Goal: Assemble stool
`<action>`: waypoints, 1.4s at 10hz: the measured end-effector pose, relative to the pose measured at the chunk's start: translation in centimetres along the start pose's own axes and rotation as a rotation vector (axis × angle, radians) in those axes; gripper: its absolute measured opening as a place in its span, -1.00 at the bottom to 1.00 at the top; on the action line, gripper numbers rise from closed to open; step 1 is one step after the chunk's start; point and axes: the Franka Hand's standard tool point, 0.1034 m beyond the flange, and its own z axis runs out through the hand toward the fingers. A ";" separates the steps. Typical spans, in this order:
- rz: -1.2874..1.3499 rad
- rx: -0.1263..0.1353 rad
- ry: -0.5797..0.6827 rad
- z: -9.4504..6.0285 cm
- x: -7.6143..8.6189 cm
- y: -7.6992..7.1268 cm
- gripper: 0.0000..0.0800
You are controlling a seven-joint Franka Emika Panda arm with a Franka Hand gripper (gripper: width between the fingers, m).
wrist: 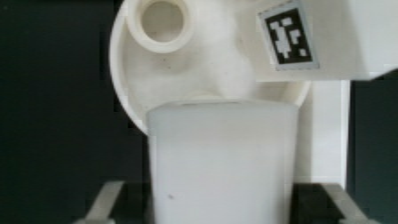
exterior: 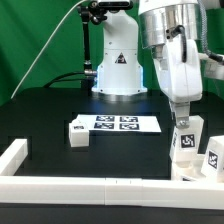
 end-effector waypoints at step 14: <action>0.717 0.074 -0.089 0.3 -0.4 0.1 -0.16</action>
Offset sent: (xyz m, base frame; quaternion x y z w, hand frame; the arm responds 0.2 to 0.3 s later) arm -0.0076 -0.0155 -0.0096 0.0108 -0.0183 0.3030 0.9527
